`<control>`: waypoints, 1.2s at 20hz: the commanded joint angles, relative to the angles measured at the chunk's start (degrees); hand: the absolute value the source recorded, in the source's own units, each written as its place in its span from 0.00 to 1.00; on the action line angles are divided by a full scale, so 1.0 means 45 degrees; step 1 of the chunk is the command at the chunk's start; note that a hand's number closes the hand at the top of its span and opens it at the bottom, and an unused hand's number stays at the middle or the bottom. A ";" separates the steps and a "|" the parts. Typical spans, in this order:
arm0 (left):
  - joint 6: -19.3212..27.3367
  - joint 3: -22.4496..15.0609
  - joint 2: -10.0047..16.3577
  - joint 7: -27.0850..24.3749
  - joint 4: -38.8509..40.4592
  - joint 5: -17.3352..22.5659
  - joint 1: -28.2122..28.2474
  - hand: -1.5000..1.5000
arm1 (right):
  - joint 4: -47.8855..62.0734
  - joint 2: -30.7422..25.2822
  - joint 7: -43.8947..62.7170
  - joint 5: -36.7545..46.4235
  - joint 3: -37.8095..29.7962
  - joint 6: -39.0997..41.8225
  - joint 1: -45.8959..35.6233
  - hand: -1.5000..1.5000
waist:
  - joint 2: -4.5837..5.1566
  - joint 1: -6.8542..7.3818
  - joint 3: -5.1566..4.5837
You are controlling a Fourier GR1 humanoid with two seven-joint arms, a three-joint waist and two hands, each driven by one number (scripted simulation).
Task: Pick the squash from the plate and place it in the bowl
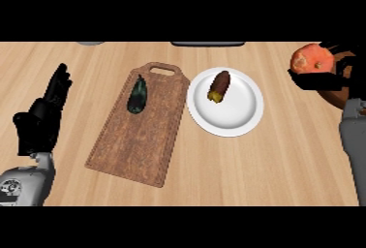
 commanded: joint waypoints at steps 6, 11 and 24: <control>0.0231 -0.0355 -0.0614 -0.0221 0.0369 -0.0492 -0.0319 0.50 | 0.5703 -0.2027 -0.3952 0.0169 -0.2108 -0.1437 -0.1467 1.00 | 0.0107 0.0247 0.0007; -0.0411 -0.0035 -0.0120 -0.0147 -0.0231 -0.0046 0.0035 0.50 | 0.8581 -0.3270 -0.5766 0.0956 -0.2618 -0.2527 -0.1154 1.00 | 0.0135 0.0405 0.0019; -0.0442 -0.0100 -0.0416 -0.0067 0.0163 -0.0090 -0.0867 0.50 | 1.4570 -0.3862 -0.8946 -0.0485 -0.4566 -0.2044 -0.3166 0.00 | 0.0375 0.0871 0.0088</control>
